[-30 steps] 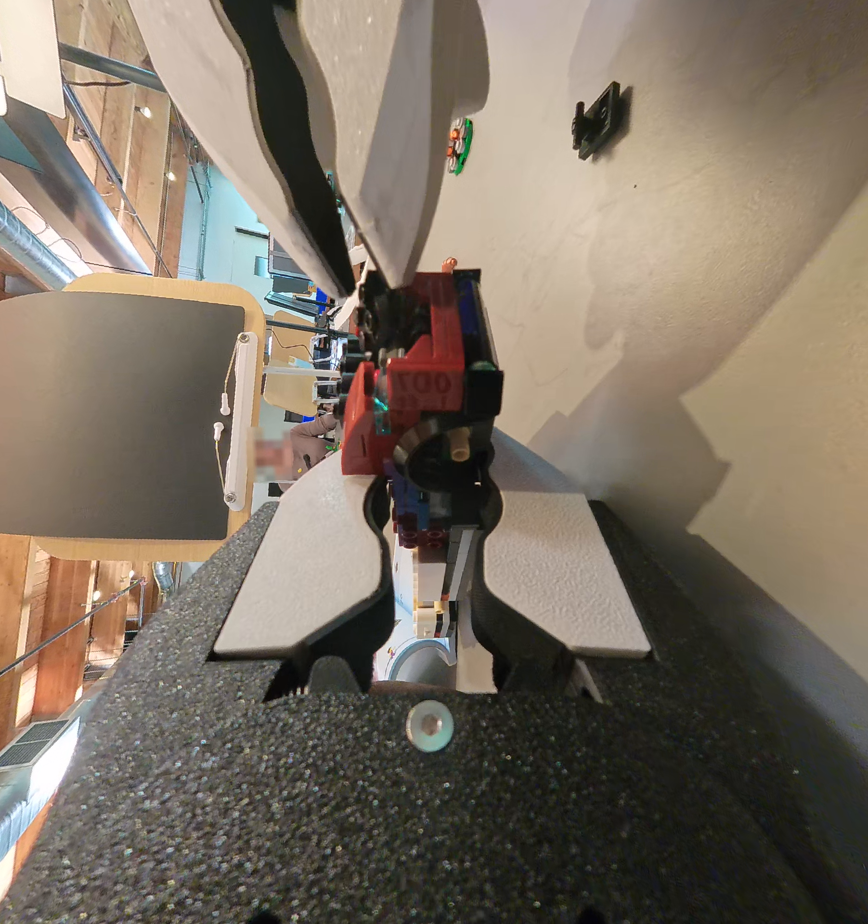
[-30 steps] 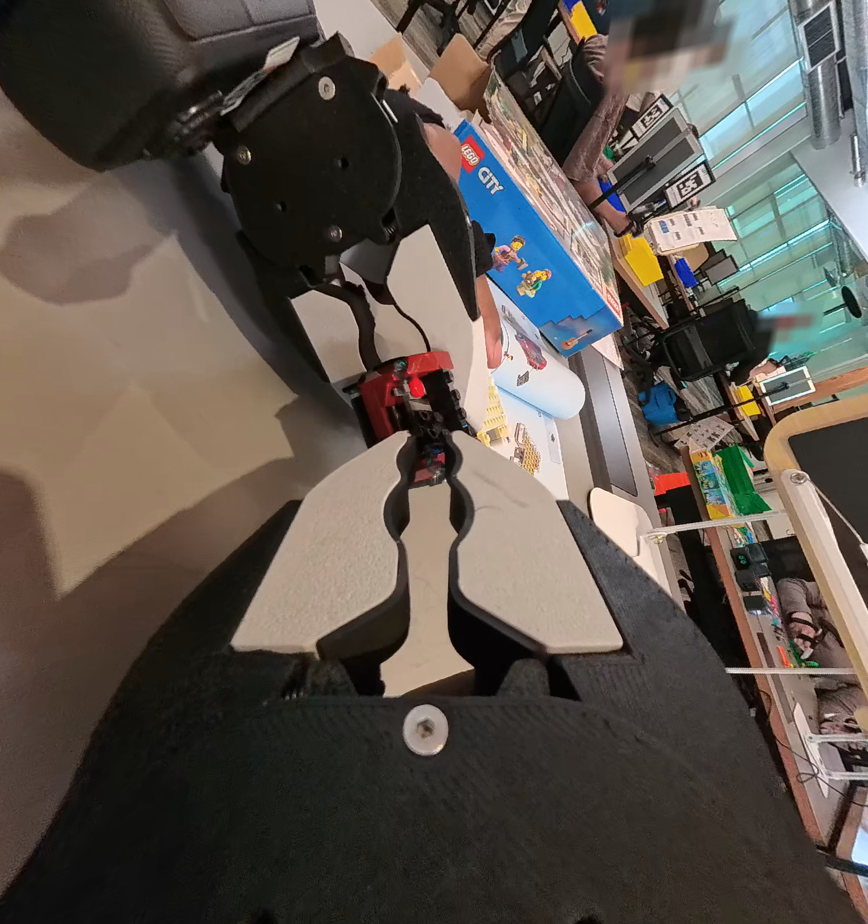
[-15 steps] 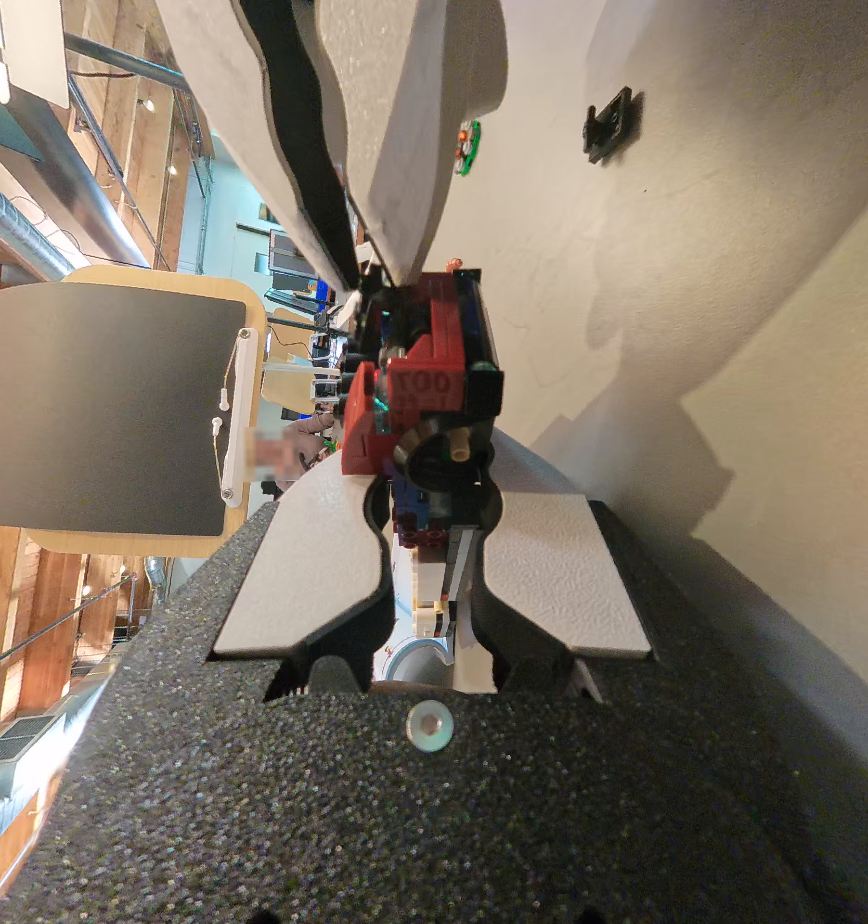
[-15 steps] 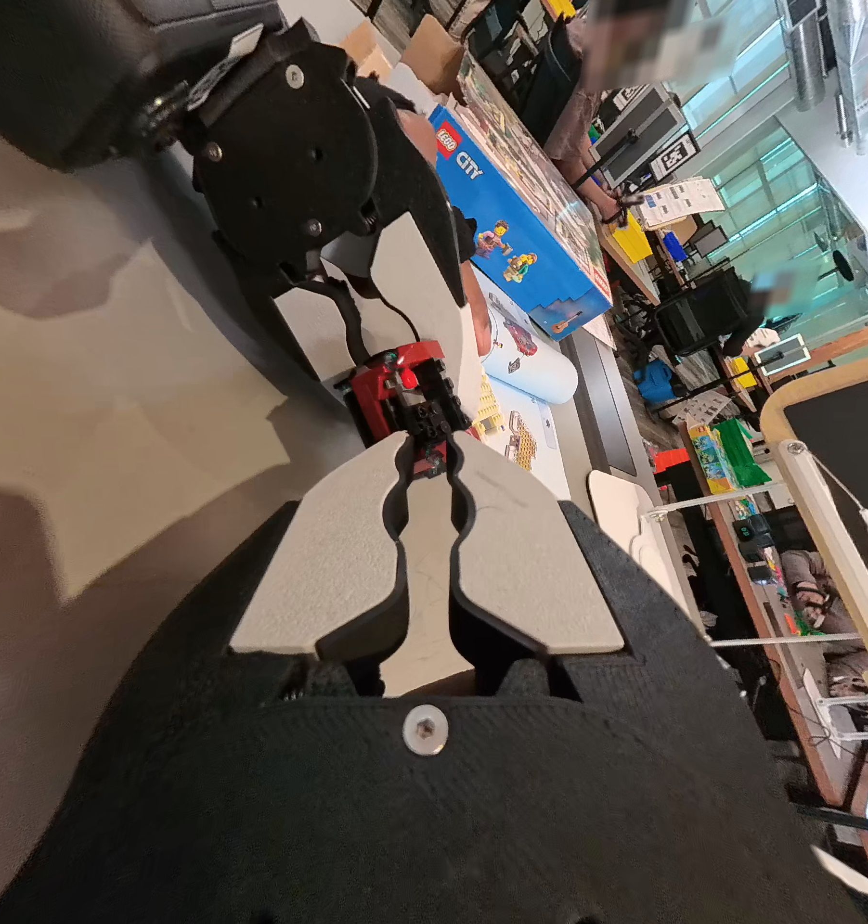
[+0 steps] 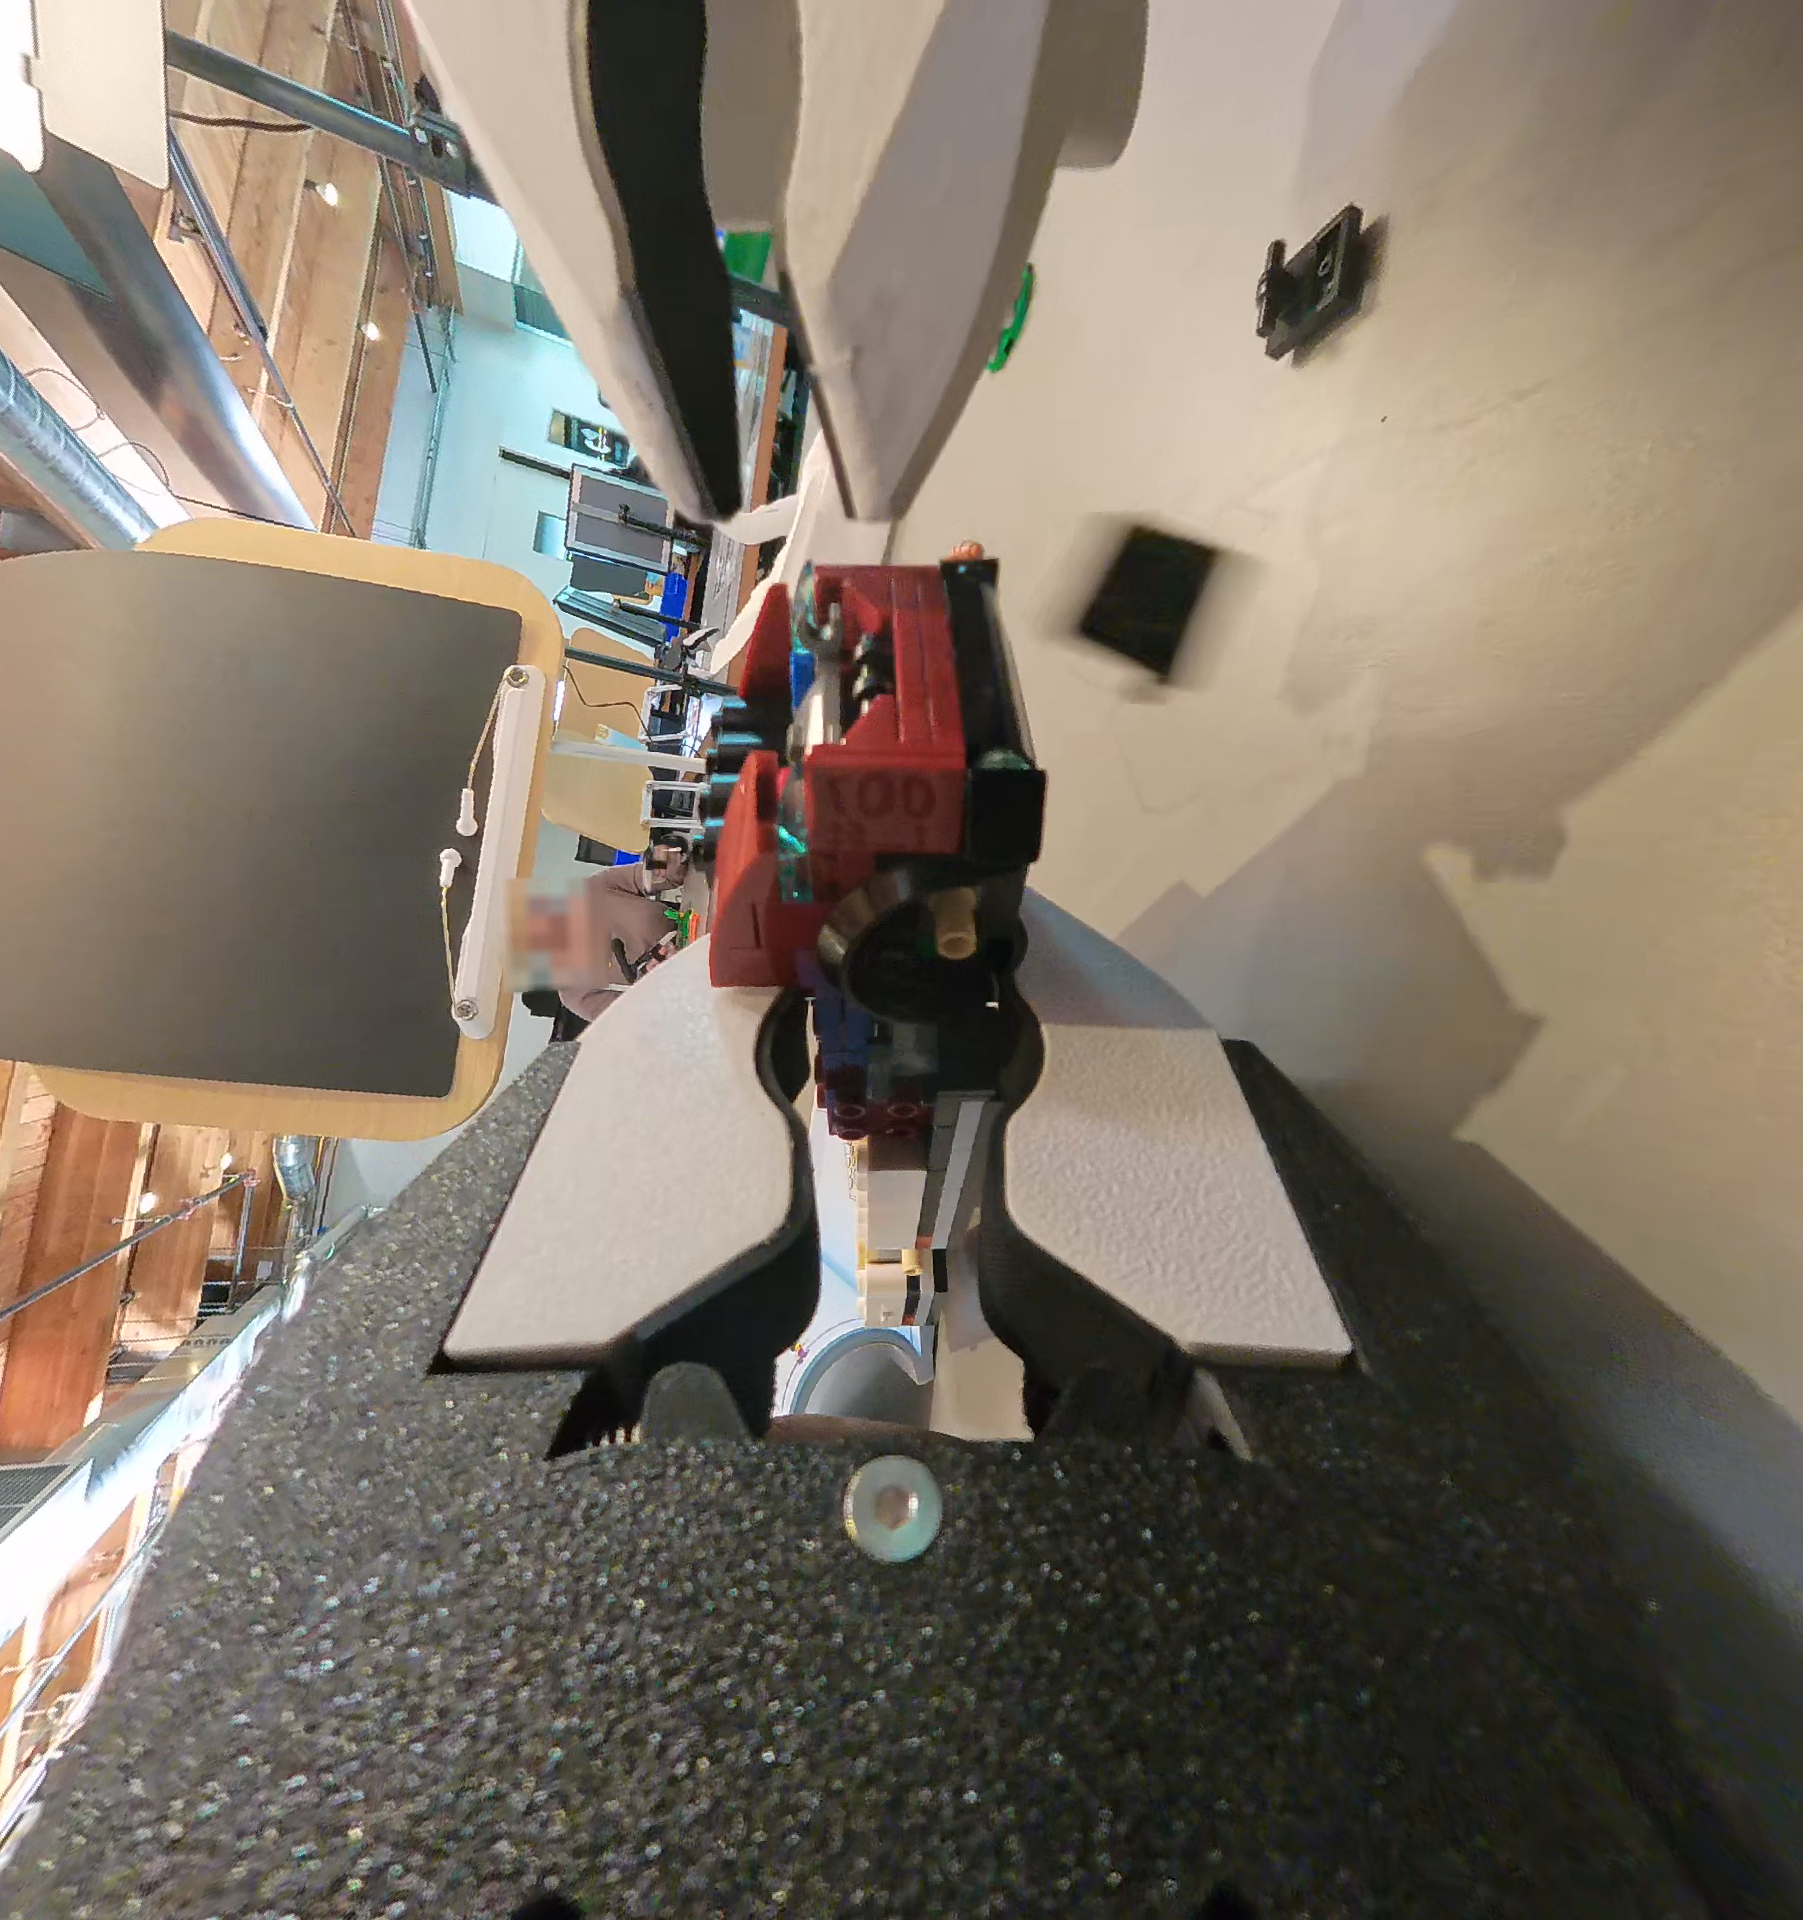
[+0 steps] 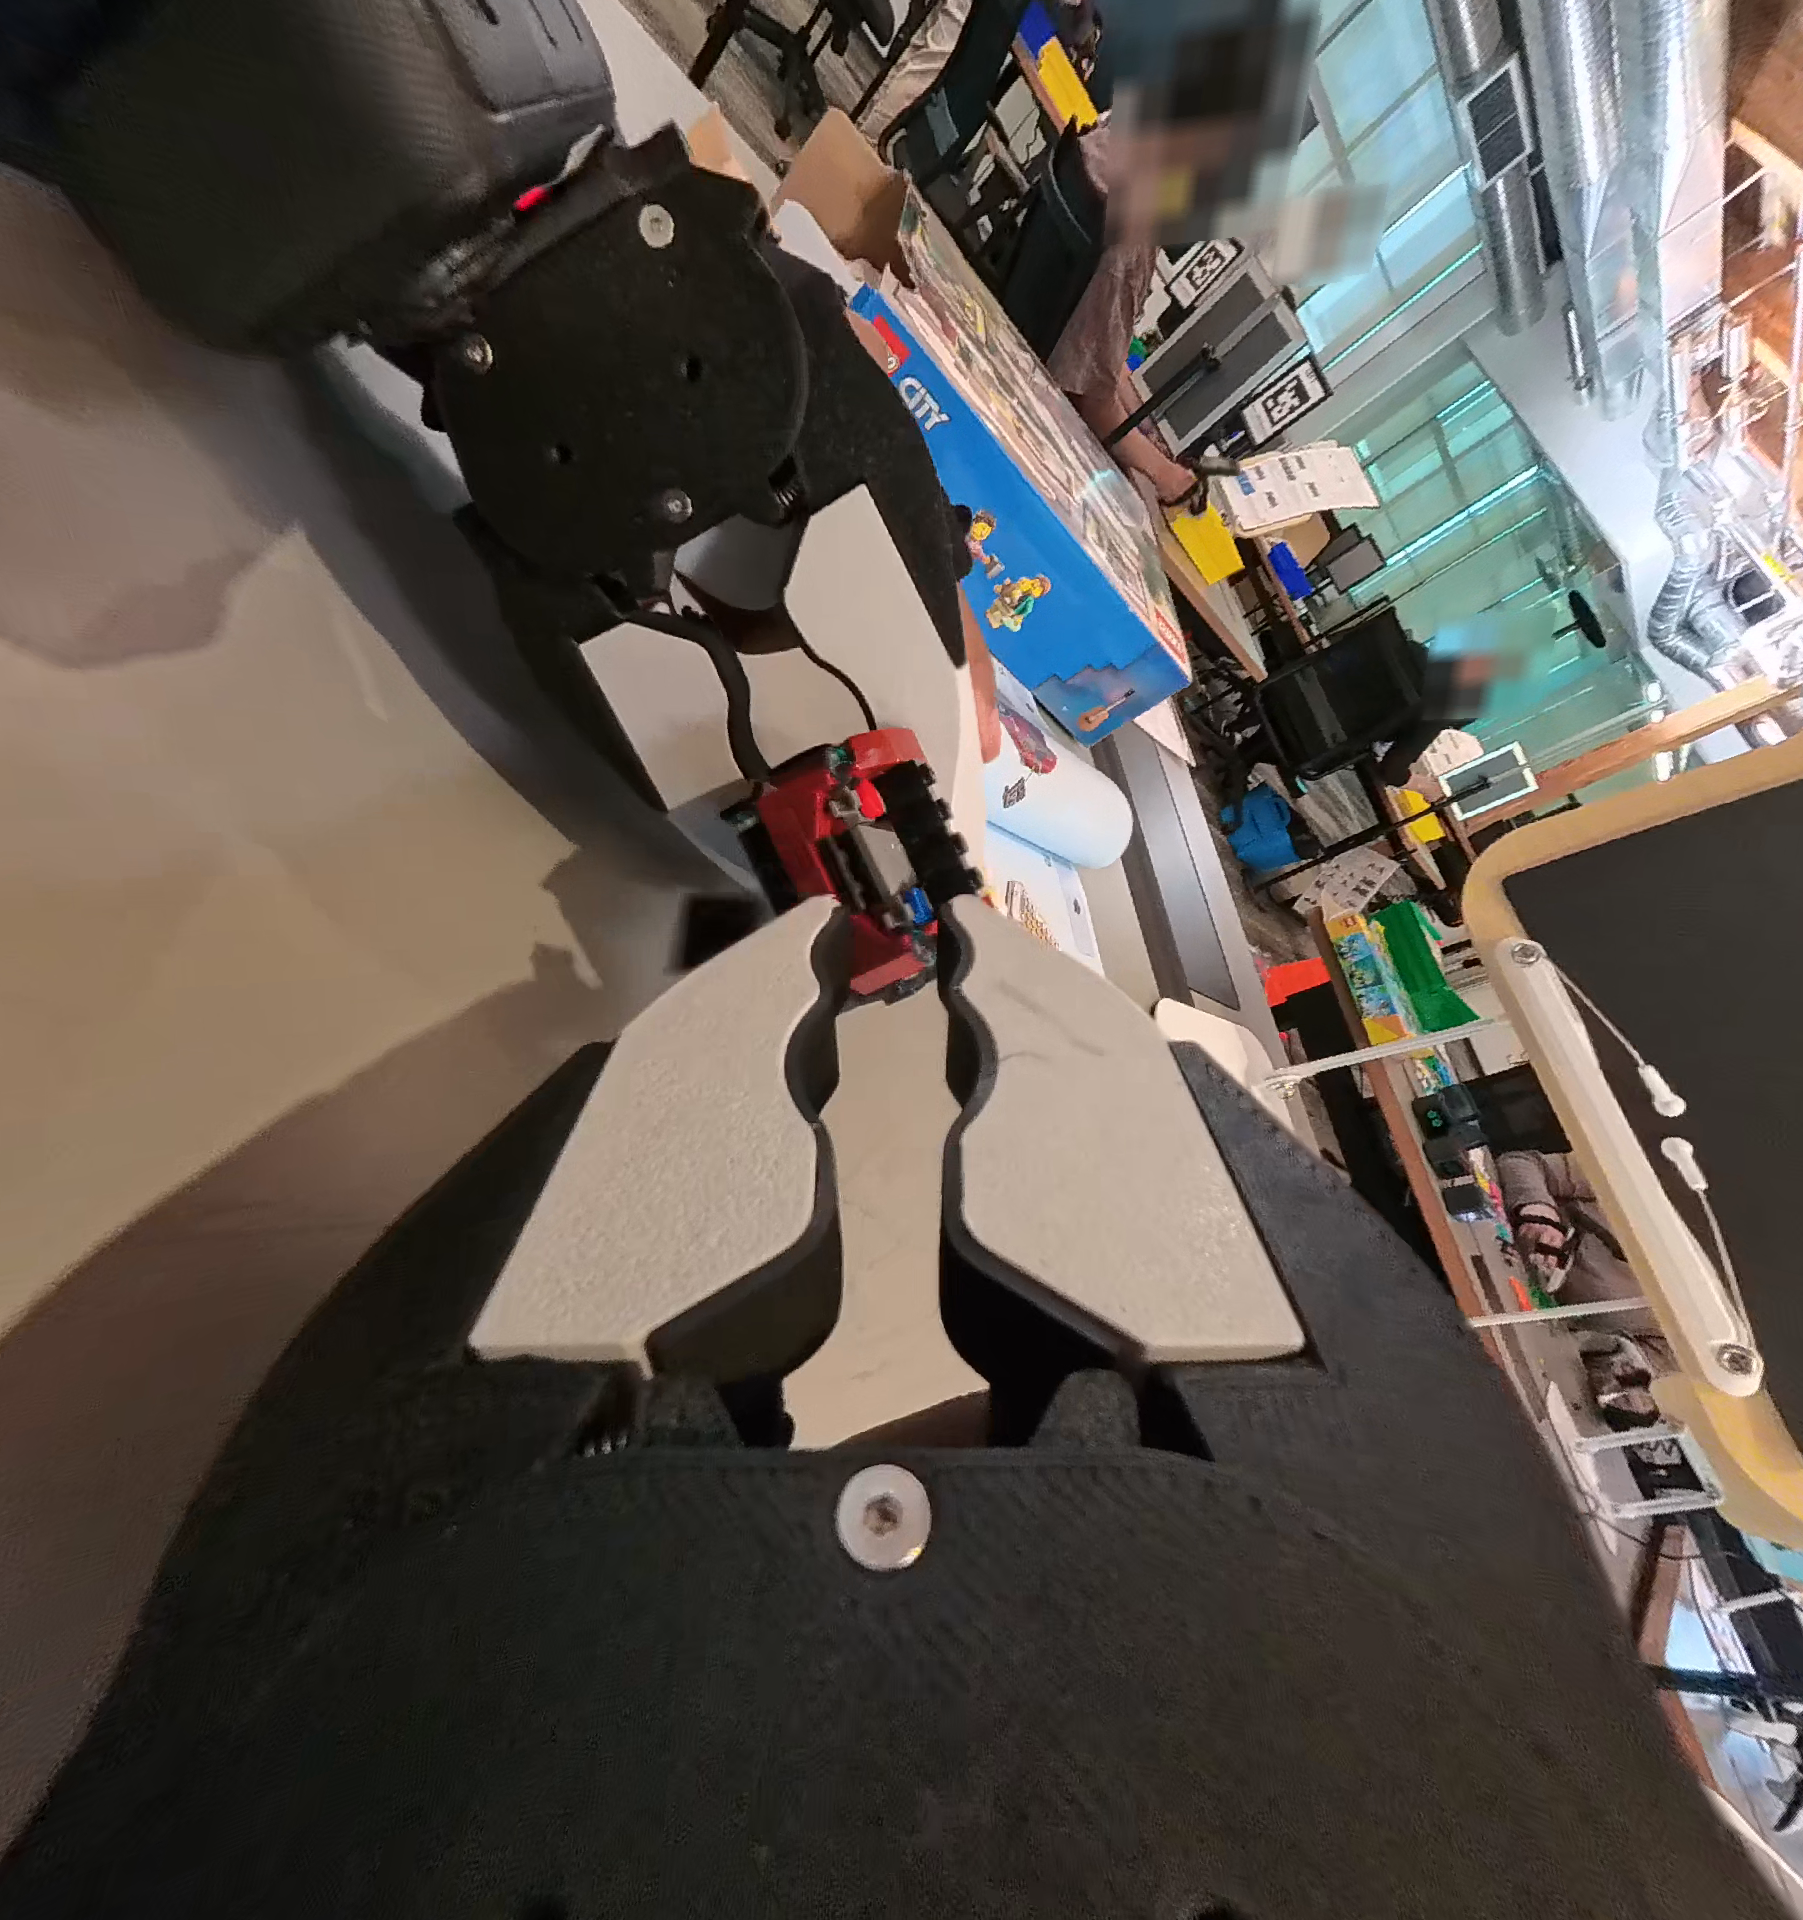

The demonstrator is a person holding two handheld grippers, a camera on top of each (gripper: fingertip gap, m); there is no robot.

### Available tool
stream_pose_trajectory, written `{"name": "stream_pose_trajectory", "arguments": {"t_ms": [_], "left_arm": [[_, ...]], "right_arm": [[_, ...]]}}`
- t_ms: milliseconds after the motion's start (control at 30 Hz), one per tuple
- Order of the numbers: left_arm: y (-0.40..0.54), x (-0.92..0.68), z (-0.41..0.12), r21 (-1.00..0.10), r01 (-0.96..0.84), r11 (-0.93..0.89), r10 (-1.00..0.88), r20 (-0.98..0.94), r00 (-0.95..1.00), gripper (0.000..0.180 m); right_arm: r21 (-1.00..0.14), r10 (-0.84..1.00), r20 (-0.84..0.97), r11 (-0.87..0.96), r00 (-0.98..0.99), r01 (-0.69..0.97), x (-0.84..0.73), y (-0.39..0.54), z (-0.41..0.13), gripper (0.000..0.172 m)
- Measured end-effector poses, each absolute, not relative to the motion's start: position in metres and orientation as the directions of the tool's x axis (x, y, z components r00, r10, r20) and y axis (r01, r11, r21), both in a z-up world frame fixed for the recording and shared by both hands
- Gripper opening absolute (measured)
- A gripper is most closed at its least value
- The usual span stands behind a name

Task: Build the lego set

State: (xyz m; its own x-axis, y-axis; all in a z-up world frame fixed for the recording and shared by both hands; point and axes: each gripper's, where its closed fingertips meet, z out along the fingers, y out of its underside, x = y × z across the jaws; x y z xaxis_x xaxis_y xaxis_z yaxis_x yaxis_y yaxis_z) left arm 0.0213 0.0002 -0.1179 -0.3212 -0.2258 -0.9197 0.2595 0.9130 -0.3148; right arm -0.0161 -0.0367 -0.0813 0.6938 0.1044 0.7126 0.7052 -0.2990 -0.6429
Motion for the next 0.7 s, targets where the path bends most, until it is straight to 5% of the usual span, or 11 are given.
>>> {"name": "stream_pose_trajectory", "arguments": {"t_ms": [300, 700], "left_arm": [[0.002, 0.022, -0.12, -0.302, 0.253, 0.919, -0.217, -0.924, -0.316, 0.033], [0.002, 0.021, -0.122, -0.283, 0.25, 0.926, -0.199, -0.928, -0.315, 0.033]], "right_arm": [[-0.629, 0.087, 0.701, -0.391, 0.708, 0.671, -0.002, -0.047, -0.093, 0.016], [-0.603, 0.295, 0.479, -0.575, 0.827, 0.554, -0.019, -0.076, -0.15, 0.018]]}}
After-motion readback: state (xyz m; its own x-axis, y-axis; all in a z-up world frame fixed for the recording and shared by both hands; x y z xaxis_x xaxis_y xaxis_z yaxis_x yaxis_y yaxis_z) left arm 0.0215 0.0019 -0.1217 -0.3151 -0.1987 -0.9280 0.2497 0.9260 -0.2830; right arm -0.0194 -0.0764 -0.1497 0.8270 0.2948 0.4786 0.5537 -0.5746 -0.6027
